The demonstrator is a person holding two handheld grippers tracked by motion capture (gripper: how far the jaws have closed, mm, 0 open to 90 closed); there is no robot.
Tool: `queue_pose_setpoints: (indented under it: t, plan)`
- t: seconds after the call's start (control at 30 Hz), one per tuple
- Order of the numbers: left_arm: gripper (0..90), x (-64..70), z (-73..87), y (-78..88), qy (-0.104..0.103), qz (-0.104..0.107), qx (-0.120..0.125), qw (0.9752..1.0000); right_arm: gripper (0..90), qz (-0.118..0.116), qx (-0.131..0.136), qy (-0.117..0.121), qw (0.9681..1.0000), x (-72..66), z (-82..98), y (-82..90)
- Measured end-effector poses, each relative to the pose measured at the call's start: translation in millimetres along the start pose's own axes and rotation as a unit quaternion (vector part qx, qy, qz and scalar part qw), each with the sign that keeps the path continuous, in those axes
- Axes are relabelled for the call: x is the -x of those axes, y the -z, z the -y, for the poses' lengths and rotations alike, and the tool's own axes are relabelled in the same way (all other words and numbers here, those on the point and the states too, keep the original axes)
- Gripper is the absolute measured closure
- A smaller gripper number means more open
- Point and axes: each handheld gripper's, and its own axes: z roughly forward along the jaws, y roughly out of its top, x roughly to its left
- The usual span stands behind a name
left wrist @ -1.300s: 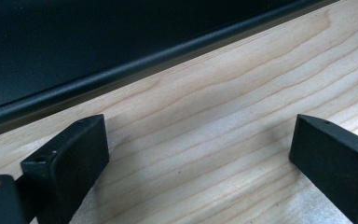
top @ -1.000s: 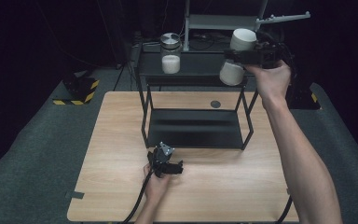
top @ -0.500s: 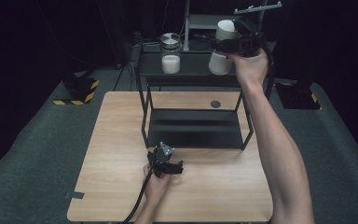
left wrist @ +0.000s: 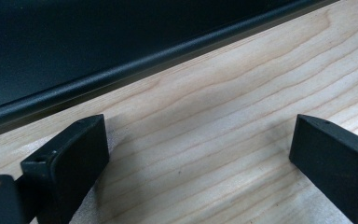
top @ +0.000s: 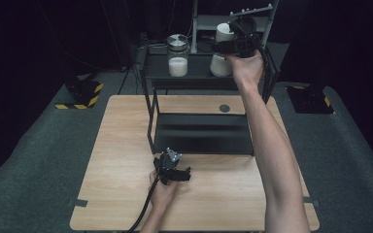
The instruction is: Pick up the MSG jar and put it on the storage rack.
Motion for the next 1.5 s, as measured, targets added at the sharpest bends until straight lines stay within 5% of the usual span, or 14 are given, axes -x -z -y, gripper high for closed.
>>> queue_pose_setpoints:
  t: [0.7,0.93,1.5]
  plan:
    - [4.5,0.3,0.0,0.0,0.000,0.000,0.000,1.0000,32.3,-0.002,0.009,0.011,0.9999,7.7,9.1,-2.7]
    - [4.5,0.4,-0.1,0.0,0.000,-0.001,0.000,1.0000,15.3,-0.021,0.015,-0.010,0.9996,18.7,13.5,-3.5]
    - [4.5,0.6,0.0,0.1,-0.001,-0.001,0.000,1.0000,9.4,-0.051,0.047,-0.023,0.9974,42.4,37.4,31.5]
